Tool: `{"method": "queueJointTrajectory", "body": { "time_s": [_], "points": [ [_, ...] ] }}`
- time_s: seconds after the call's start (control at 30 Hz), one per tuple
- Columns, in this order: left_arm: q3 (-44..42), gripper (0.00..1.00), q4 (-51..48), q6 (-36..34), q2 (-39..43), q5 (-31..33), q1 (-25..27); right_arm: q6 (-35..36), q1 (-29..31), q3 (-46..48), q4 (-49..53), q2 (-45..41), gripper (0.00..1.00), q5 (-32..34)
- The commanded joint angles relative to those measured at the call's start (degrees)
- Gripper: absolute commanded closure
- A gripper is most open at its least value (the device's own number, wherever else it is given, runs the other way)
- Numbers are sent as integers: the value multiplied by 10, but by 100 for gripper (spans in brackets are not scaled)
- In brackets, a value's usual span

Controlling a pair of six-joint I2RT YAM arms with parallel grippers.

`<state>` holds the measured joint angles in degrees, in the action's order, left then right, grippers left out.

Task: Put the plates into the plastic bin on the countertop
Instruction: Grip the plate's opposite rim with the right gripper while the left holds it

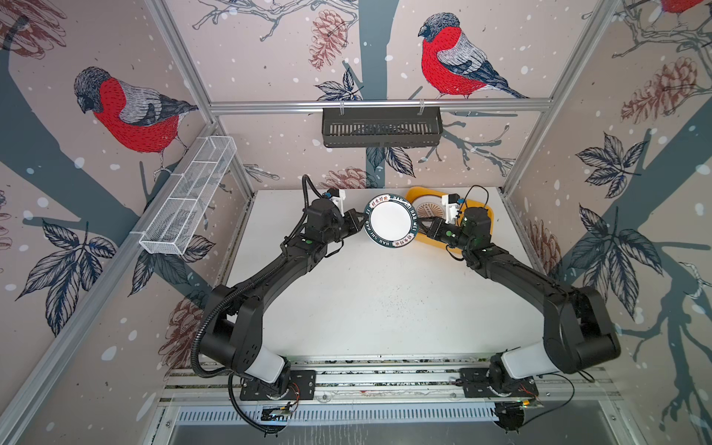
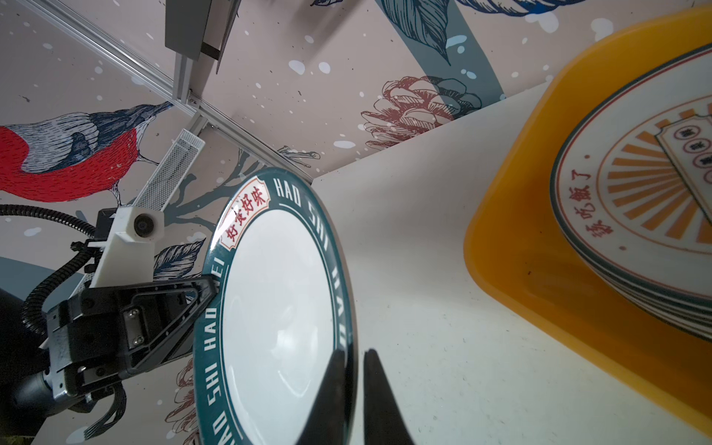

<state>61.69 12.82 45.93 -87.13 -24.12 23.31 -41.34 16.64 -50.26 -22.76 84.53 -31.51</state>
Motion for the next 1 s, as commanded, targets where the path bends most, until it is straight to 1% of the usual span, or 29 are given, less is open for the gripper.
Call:
{"method": "queueJointTrajectory", "body": {
  "time_s": [0.0,0.13,0.37,0.5,0.57,0.63,0.7,0.73,0.83,0.97],
  "points": [
    [11,100,41,1,0,-10,0,14,0,-5,5,6,77,-10],
    [12,100,41,1,0,-10,0,11,-1,-5,4,11,78,-15],
    [13,100,38,-1,-1,-10,0,12,-4,-2,0,1,95,-10],
    [12,100,37,-1,1,-8,0,6,-6,0,-3,-2,98,-12],
    [11,85,35,-5,3,-5,0,0,-10,2,-7,-2,98,-14],
    [9,64,28,-14,8,5,0,-5,-15,0,-8,-3,98,-19],
    [5,49,25,-20,14,16,0,-7,-22,0,-6,-4,99,-21],
    [2,44,24,-24,18,23,0,-9,-25,-1,-5,-4,99,-22],
    [-5,33,14,-34,26,48,0,-10,-36,0,-1,-7,99,-18],
    [-11,28,1,-46,35,70,0,-7,-48,-1,12,-9,99,-13]
  ]
}}
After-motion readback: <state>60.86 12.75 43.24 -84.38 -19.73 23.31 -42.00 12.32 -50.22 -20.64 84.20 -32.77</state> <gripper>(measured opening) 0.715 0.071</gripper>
